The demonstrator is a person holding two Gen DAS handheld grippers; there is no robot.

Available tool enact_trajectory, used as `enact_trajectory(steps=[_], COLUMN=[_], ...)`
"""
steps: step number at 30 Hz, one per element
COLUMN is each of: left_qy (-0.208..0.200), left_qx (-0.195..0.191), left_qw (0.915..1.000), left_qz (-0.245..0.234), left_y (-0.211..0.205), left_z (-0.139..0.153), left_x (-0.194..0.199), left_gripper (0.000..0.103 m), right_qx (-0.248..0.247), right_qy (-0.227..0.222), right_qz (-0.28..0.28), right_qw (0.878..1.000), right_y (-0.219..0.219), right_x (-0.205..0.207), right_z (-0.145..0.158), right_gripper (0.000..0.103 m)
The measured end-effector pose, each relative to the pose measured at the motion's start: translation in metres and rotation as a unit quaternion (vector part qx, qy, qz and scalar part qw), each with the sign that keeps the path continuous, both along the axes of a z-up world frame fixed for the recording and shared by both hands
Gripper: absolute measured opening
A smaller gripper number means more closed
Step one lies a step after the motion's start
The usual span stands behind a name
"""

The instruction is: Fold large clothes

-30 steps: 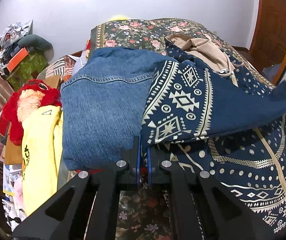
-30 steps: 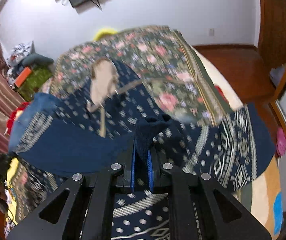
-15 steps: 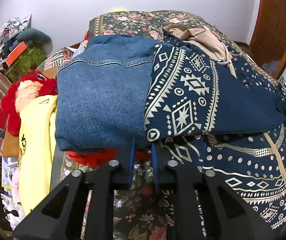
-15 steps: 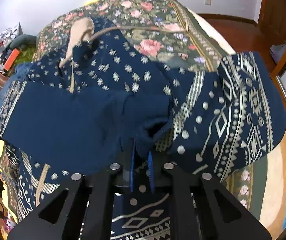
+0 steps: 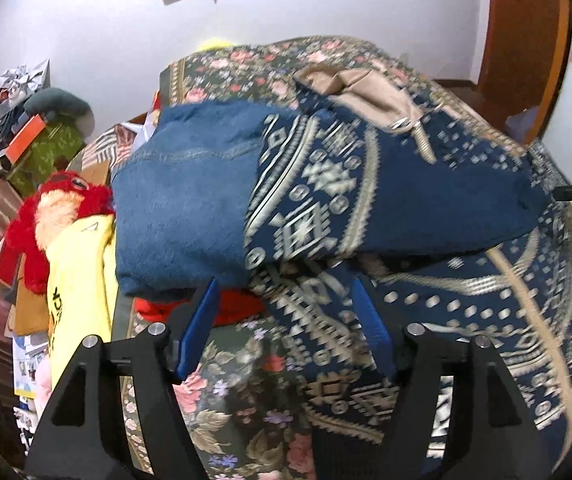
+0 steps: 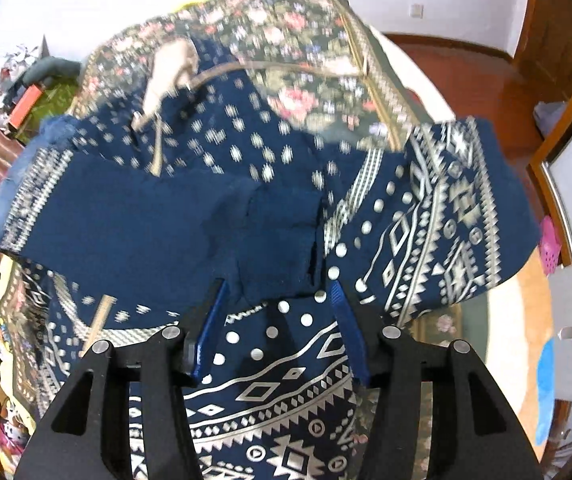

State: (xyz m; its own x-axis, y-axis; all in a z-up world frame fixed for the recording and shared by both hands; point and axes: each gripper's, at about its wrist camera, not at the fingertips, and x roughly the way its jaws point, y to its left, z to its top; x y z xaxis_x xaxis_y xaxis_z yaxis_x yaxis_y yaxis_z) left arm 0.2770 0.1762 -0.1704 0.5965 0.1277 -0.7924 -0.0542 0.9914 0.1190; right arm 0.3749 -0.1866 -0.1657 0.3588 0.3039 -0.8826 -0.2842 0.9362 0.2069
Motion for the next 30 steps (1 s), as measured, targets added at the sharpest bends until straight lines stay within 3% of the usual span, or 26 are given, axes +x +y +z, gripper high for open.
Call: enact_trajectory(steps=[4, 6, 9, 14, 18, 30], left_qy=[-0.028, -0.048, -0.071, -0.085, -0.074, -0.005], left_qx=[-0.01, -0.015, -0.035, -0.053, -0.074, -0.103], left_qw=[0.9995, 0.9986, 0.9963, 0.9941, 0.9931, 0.9937], left_qz=[-0.013, -0.019, -0.032, -0.042, -0.052, -0.044], left_y=[-0.019, -0.028, -0.043, -0.072, -0.091, -0.114], left_z=[0.026, 0.039, 0.057, 0.068, 0.06, 0.005], left_x=[0.007, 0.012, 0.023, 0.046, 0.061, 0.094], left_gripper=[0.073, 0.08, 0.08, 0.081, 0.081, 0.081], right_qx=[0.021, 0.034, 0.048, 0.05, 0.046, 0.093], right_qy=[-0.052, -0.077, -0.115, -0.141, -0.115, 0.031], right_qz=[-0.011, -0.021, -0.046, -0.091, -0.13, -0.216], right_qw=[0.998, 0.996, 0.991, 0.985, 0.984, 0.972], right_y=[-0.012, -0.021, -0.033, -0.069, -0.099, -0.161], right_x=[-0.006, -0.004, -0.003, 0.001, 0.009, 0.049], right_z=[0.036, 0.051, 0.069, 0.075, 0.055, -0.057], right_gripper=[0.05, 0.053, 0.061, 0.069, 0.069, 0.069])
